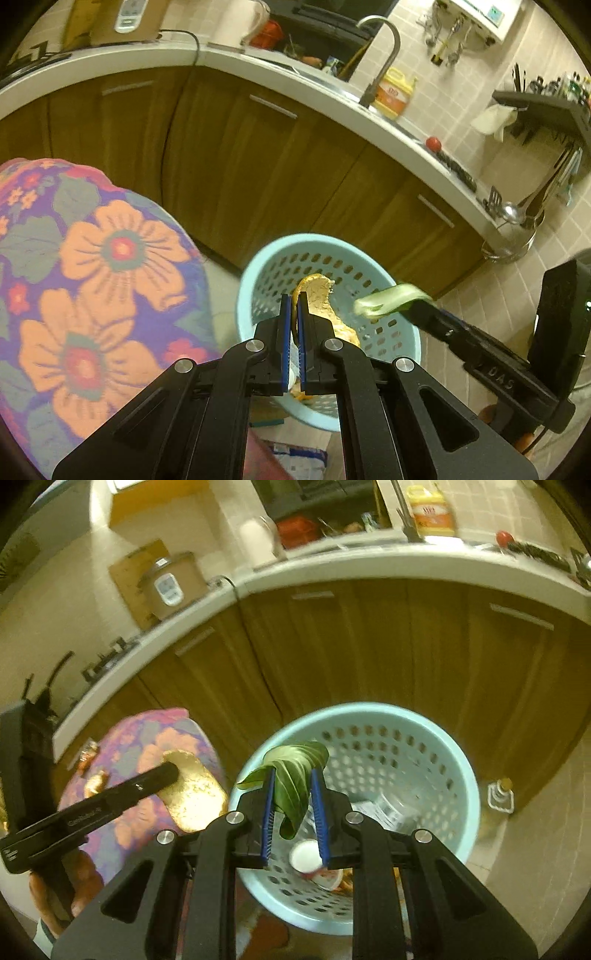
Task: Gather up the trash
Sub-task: 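Open both tools to drop the peel and leaf into the basket, then move both tools back over the table toward the snack bag and peel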
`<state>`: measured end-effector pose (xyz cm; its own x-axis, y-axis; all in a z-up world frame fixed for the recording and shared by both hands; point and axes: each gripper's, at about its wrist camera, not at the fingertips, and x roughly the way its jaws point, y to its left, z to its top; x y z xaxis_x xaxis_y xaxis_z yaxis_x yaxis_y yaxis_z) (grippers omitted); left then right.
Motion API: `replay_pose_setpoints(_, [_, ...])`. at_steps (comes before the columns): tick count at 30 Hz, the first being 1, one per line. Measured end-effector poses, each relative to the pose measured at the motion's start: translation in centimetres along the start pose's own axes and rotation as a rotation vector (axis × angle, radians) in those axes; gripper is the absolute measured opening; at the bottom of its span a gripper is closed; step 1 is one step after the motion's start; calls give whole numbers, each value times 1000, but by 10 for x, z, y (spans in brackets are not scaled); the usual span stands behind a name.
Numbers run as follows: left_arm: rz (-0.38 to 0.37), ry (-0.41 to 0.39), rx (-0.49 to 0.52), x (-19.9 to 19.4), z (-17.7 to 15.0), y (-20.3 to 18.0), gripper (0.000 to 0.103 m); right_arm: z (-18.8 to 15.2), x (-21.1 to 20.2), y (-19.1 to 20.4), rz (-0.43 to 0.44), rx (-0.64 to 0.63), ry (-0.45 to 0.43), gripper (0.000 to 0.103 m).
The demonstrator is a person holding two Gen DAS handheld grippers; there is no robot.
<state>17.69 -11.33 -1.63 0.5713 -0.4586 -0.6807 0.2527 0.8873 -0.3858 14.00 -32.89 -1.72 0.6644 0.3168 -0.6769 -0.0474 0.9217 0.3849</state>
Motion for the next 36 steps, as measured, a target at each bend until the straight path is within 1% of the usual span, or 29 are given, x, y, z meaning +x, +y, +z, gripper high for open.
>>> replay_pose_setpoints(7, [27,35,5,22,2,-8,1,-4,19,-13,-51,23,81,17])
replay_pose_setpoints(10, [41,47,12,27,5,-9,2,-7,26,-17,-67,33,114,19])
replay_pose_setpoints(12, [35,63,2,31,6,-8,2,-10,31,-21,-66,45,139,21])
replay_pose_setpoints(13, [37,68,-2,32,6,-8,7,-11,32,-21,-70,46,149,22])
replay_pose_setpoints(15, [33,86,-3,35,4,-7,13,-13,34,-23,-77,36,159,24])
replay_pose_setpoints(17, [42,86,18,34,1,-9,16,-14,34,-22,-91,27,164,24])
replay_pose_setpoints(18, [39,84,23,33,1,-10,19,-14,33,-23,-93,27,165,25])
replay_pose_setpoints(19, [34,80,27,31,1,-11,25,-14,34,-23,-94,32,169,27])
replay_pose_setpoints(22, [32,58,48,23,4,-17,30,-13,29,-24,-88,36,155,33])
replay_pose_setpoints(24, [26,49,58,18,6,-19,34,-11,23,-24,-86,38,134,42])
replay_pose_setpoints(25, [26,42,64,14,7,-19,36,-11,19,-23,-83,39,120,43])
replay_pose_setpoints(29, [27,25,61,2,9,-17,36,-7,8,-18,-64,35,83,45])
replay_pose_setpoints(31, [28,14,58,-4,9,-15,36,-5,2,-11,-58,22,61,45])
replay_pose_setpoints(36, [43,-40,70,-36,10,-6,37,2,-11,14,-17,-16,5,45])
